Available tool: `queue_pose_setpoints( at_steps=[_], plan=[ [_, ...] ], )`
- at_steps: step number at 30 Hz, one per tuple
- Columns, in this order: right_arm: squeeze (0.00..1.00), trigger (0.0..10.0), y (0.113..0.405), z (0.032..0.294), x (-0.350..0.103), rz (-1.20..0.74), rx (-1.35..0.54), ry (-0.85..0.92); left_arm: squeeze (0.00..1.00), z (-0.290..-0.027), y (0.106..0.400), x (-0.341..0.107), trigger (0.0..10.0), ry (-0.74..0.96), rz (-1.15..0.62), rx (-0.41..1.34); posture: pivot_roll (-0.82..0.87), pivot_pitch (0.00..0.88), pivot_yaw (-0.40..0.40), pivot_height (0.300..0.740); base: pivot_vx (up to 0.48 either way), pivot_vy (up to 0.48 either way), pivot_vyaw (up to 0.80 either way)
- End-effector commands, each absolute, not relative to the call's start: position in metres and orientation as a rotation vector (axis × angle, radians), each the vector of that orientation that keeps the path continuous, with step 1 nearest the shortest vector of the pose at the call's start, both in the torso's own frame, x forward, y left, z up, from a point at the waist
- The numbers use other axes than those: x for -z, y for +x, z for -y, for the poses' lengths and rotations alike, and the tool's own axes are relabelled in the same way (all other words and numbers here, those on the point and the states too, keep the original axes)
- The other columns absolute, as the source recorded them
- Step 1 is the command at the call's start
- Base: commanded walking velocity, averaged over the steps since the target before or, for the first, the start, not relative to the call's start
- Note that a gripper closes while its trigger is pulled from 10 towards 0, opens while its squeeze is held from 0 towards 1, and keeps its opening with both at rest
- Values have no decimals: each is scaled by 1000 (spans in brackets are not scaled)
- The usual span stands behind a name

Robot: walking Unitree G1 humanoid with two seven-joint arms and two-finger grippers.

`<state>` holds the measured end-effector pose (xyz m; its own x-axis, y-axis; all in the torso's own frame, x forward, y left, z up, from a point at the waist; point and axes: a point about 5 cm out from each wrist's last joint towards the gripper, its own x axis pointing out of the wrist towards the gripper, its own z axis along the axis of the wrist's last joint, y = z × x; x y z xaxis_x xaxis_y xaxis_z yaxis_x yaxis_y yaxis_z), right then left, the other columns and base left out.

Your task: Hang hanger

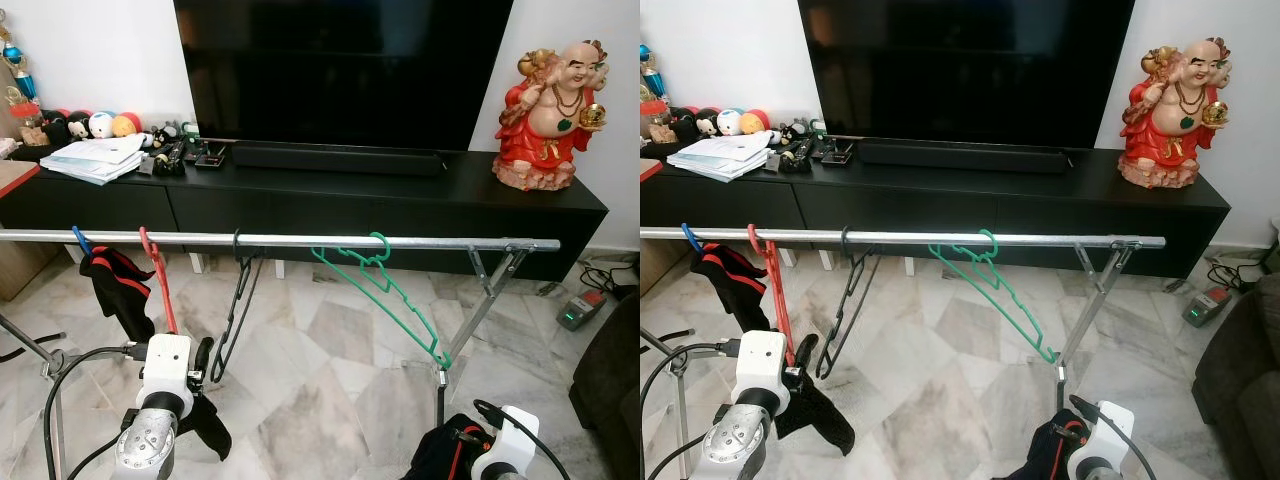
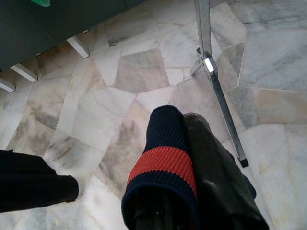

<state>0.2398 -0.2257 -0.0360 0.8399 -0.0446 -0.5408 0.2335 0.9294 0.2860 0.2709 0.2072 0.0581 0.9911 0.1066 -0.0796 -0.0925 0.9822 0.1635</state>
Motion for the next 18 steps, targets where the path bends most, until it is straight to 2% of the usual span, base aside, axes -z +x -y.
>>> queue_pose_setpoints(
  at_steps=[1,14,15,18],
  plan=[
    [0,10000,242,228,34,-551,162,355,0,-207,274,-64,10000,156,-69,-94,56,0,8,740,0,0,0],
    [0,10000,240,228,36,-566,168,352,0,-207,274,-65,10000,156,-65,-92,59,0,7,740,0,0,0],
    [0,10000,243,230,33,-538,172,352,0,-208,276,-69,10000,152,-51,-83,63,0,30,740,405,0,0],
    [0,10000,250,238,23,-461,190,351,0,-208,279,-75,10000,146,-31,-70,66,0,28,740,412,0,0]
  ],
)
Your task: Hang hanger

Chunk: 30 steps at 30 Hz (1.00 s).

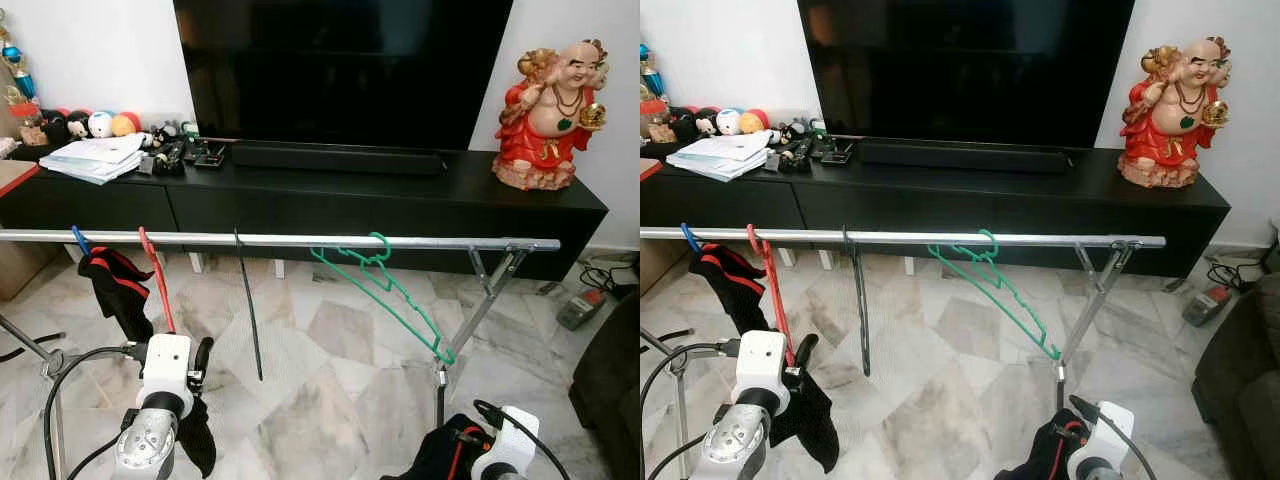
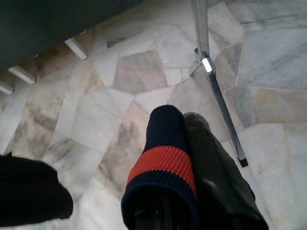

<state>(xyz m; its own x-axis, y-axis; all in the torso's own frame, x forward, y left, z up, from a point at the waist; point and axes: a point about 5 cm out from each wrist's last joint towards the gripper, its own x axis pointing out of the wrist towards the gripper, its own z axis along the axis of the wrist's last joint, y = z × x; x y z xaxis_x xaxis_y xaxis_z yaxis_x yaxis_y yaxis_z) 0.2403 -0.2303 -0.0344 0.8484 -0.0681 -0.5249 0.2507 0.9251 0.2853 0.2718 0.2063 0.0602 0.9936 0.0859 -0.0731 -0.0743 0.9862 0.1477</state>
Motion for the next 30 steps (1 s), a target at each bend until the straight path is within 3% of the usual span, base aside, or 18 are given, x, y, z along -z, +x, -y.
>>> queue_pose_setpoints(
  at_steps=[1,8,22,30],
  plan=[
    [0,10000,253,241,20,-434,201,349,0,-208,279,-75,10000,146,-31,-69,66,0,28,740,416,0,0],
    [0,10000,275,253,-17,-166,193,359,0,-210,277,-74,10000,146,-34,-68,56,0,27,740,446,0,0],
    [0,10000,260,242,2,-246,166,322,0,-208,274,-74,10000,133,-18,-58,58,0,27,740,467,0,0],
    [0,10000,252,241,10,-286,173,314,0,-208,264,-69,10000,119,-35,-34,58,0,31,740,0,0,0]
  ],
)
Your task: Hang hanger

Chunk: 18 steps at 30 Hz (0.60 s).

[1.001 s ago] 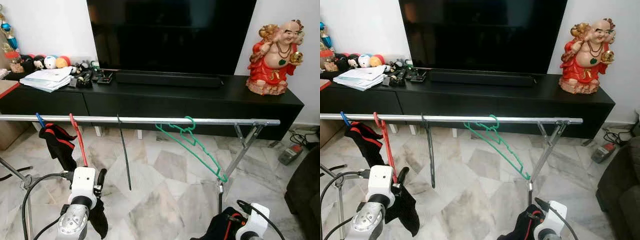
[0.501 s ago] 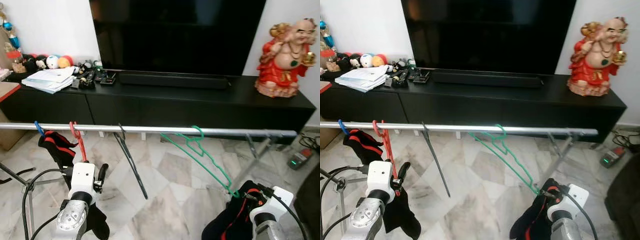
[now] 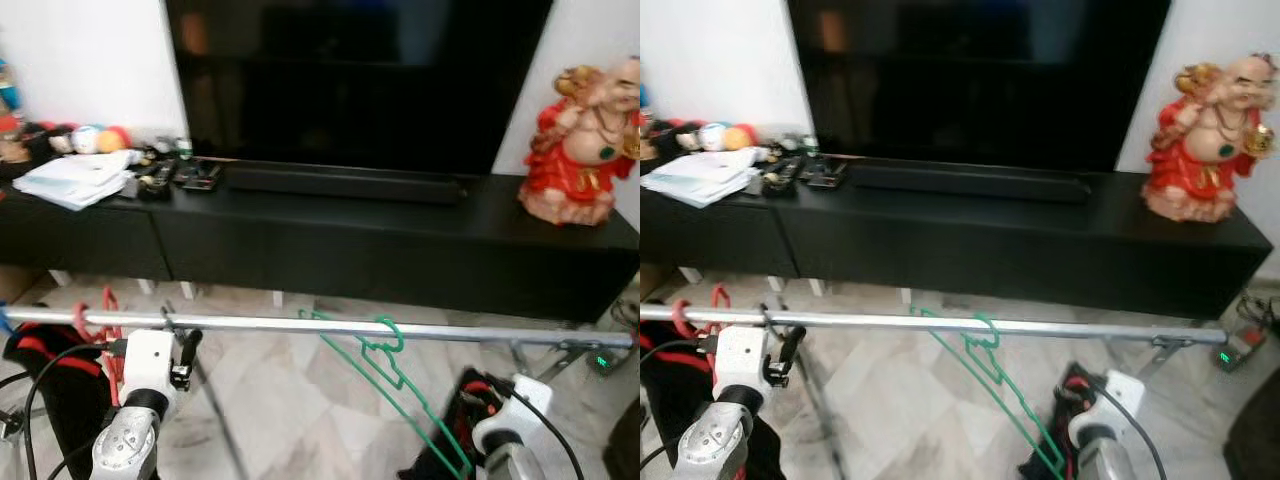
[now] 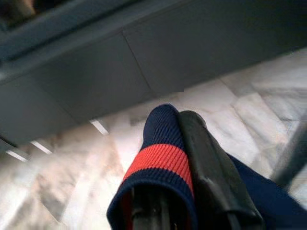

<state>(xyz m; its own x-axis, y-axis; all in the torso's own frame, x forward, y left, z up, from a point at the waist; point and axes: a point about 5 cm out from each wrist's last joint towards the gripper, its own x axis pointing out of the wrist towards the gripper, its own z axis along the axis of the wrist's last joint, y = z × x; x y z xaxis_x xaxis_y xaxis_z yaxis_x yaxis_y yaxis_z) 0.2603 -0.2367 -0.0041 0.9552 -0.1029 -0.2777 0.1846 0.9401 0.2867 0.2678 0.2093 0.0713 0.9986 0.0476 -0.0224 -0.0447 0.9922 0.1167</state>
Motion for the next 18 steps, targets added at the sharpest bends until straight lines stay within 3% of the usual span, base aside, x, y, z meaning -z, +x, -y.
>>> queue_pose_setpoints(
  at_steps=[1,10,18],
  plan=[
    [0,10000,251,242,11,-288,173,313,0,-207,263,-68,10000,119,-40,-33,58,0,31,740,0,0,0],
    [0,10000,249,242,13,-302,171,302,0,-205,239,-74,10000,122,-53,0,70,0,28,740,0,0,0],
    [0,10000,253,237,12,-318,145,298,0,-217,232,-56,10000,-34,-281,-65,84,0,21,740,0,0,0]
  ],
)
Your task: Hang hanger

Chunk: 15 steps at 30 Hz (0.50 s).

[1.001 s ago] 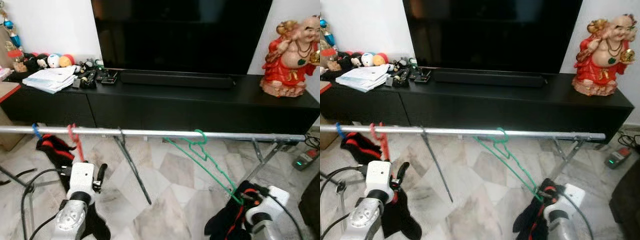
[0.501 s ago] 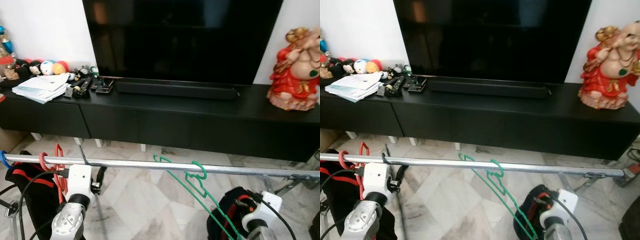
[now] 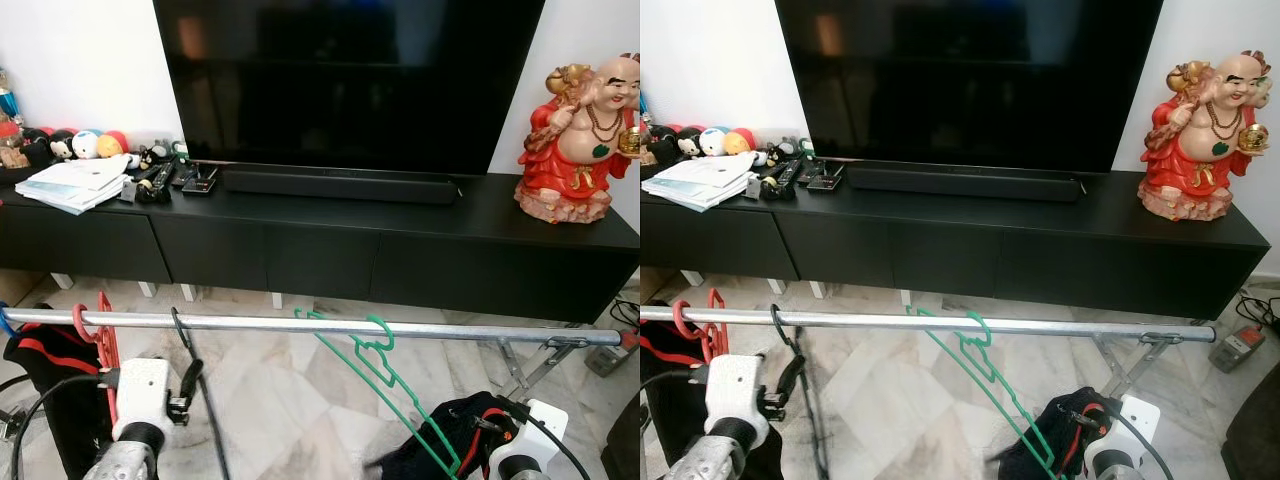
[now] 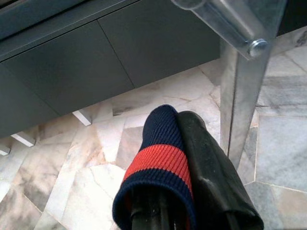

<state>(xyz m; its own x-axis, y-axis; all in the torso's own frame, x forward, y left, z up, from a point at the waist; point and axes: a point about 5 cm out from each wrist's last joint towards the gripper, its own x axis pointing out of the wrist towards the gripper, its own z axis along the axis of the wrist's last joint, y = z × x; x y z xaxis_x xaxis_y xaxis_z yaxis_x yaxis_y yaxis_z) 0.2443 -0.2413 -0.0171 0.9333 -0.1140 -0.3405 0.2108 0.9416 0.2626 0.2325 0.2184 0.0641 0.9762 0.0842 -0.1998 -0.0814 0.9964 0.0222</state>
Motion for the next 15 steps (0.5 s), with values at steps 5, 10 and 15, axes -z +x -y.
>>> queue_pose_setpoints(
  at_steps=[5,10,15],
  plan=[
    [0,10000,253,236,13,-321,139,299,0,-216,241,-65,10000,-53,-284,-22,78,0,26,740,0,0,0],
    [0,10000,252,237,13,-325,140,298,0,-211,247,-79,10000,-68,-272,33,77,0,29,740,0,0,0],
    [0,10000,251,237,14,-327,139,297,0,-211,236,-83,10000,-76,-246,68,82,0,28,740,0,0,0]
  ],
)
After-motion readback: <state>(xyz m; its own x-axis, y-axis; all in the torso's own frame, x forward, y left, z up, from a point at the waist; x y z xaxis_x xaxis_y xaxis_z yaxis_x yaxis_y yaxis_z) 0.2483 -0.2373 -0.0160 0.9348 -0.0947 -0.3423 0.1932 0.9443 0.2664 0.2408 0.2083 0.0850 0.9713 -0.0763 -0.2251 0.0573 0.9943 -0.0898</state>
